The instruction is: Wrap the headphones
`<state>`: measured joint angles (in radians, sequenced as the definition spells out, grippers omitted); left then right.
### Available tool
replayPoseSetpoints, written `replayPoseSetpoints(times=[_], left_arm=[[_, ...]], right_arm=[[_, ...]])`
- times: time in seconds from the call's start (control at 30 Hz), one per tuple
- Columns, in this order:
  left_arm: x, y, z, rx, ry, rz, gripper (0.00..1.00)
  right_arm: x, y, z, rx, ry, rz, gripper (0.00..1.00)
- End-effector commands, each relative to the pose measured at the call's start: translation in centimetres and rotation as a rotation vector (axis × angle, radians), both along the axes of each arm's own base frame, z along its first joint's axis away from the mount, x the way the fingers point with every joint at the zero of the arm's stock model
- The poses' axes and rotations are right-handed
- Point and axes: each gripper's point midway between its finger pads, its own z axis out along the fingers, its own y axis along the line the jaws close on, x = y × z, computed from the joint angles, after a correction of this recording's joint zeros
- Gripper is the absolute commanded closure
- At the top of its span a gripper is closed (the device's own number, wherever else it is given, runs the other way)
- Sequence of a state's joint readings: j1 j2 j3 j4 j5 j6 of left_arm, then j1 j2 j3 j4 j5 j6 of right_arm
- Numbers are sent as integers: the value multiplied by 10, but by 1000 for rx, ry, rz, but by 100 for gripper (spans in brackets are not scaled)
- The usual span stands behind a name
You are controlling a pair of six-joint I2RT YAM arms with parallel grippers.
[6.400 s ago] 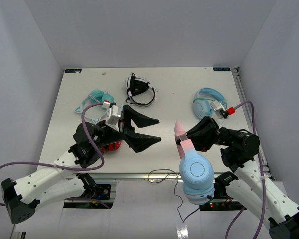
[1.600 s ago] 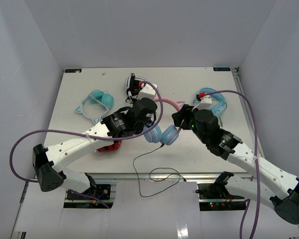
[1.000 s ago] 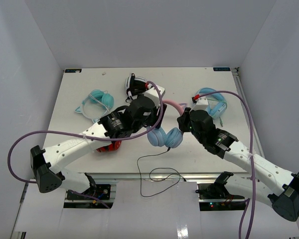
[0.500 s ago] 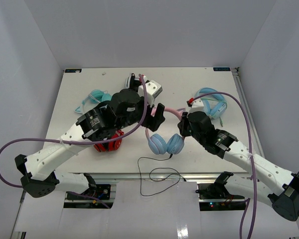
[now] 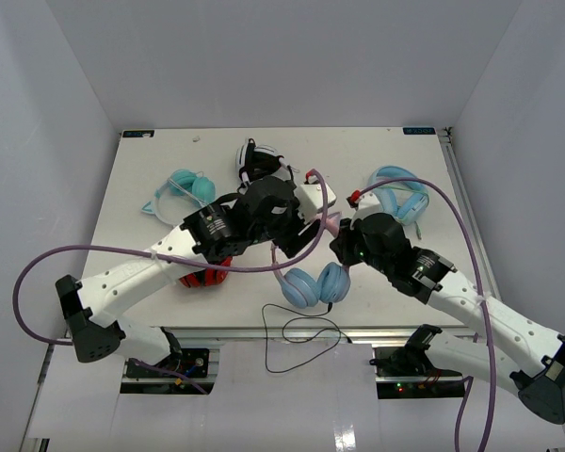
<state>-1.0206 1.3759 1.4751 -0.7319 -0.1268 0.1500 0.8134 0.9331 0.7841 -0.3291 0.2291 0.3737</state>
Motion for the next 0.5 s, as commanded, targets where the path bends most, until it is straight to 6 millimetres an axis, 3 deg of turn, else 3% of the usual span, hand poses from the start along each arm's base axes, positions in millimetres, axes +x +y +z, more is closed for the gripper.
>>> replayPoseSetpoints(times=[0.0,0.47], left_arm=[[3,-9,14,32,-76,-95,22],[9,-20,-24,154,-13,-120,26]], right_arm=[[-11,11,14,62,-27,88,92],[-19,8,21,86,-47,113,92]])
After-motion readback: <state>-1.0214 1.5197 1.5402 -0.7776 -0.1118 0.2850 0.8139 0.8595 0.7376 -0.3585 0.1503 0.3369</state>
